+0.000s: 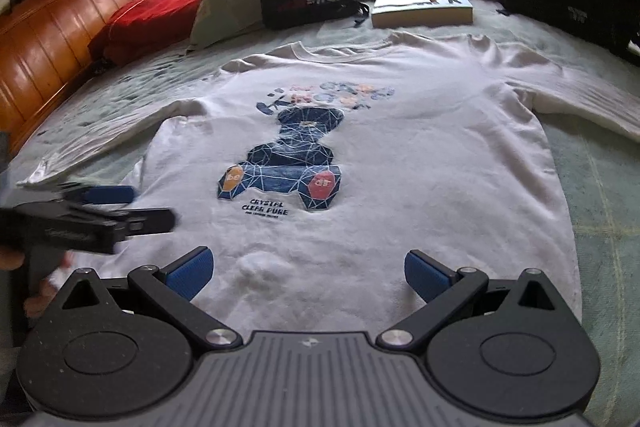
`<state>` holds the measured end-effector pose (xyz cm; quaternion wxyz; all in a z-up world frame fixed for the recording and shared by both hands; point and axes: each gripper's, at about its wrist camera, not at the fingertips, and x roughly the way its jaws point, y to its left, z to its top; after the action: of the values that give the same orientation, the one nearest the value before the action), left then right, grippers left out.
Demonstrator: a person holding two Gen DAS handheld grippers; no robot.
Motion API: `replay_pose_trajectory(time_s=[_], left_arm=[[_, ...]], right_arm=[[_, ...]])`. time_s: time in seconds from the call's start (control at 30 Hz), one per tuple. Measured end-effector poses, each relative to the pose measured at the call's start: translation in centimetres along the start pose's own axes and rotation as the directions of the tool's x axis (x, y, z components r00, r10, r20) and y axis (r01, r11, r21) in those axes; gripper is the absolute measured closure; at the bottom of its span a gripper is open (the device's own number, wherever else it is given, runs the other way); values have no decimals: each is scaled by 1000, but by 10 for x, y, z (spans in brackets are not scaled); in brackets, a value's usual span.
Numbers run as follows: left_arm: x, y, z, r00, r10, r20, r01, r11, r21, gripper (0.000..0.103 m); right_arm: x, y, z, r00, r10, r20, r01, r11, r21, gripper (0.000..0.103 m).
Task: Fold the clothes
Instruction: 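Move the open left gripper across the sweatshirt toward its sleeve, then grasp the white sleeve cuff with the left gripper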
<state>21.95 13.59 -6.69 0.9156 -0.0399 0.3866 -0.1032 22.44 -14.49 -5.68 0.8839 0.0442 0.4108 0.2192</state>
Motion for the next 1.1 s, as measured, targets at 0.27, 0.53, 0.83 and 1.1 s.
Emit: replay_pose_trajectory(time_s=[0.27, 0.53, 0.83, 1.1], left_arm=[[-52, 109, 8, 952, 284, 117, -273, 956, -105, 1], [-39, 235, 26, 848, 529, 26, -508, 827, -243, 1], [-33, 279, -5, 854, 519, -23, -496, 801, -336, 1], [-79, 267, -24, 885, 461, 59, -395, 813, -427, 1]], right_arm=[[0, 9, 7, 1000, -6, 13, 6, 1000, 5, 0], [1, 29, 15, 1000, -6, -4, 6, 999, -45, 0], [2, 44, 19, 1000, -17, -11, 16, 996, -90, 0], [1, 46, 18, 1000, -7, -5, 6, 996, -93, 0]])
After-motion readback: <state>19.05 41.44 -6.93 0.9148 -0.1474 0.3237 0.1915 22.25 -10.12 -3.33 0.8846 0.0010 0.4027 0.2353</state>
